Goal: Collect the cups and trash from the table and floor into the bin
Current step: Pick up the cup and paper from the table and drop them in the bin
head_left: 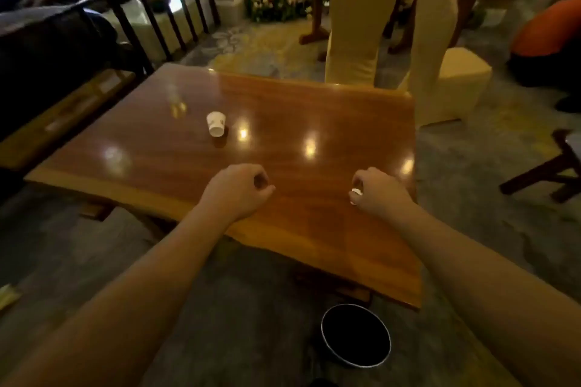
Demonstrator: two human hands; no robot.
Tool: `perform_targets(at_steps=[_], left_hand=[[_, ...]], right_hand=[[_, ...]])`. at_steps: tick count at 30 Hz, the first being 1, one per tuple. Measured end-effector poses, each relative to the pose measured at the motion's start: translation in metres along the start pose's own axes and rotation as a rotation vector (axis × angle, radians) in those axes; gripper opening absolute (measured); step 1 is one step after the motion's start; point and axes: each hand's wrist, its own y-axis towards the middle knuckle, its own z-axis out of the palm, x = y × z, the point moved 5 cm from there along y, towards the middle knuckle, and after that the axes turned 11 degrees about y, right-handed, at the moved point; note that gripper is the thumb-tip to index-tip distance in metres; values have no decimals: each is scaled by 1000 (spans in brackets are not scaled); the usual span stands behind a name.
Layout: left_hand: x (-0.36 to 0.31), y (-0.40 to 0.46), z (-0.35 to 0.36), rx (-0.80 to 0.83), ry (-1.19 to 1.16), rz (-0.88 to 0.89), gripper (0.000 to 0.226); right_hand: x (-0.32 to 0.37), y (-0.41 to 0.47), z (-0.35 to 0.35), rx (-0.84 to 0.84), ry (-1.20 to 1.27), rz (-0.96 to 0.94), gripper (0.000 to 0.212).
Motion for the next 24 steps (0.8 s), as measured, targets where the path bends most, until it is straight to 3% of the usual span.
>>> perform_targets(at_steps=[6, 10, 17, 24], left_hand=[[22, 41, 82, 244, -68, -94, 23], [38, 63, 126, 357, -55, -125, 35], [76, 95, 165, 467, -136, -93, 36], [153, 150, 143, 441, -128, -74, 33]], right_hand=[[-66, 44, 64, 129, 22, 264, 50], [-82, 67, 95, 188, 46, 316, 60], [-73, 93, 130, 184, 89, 430, 40], [4, 118, 155, 153, 102, 403, 35]])
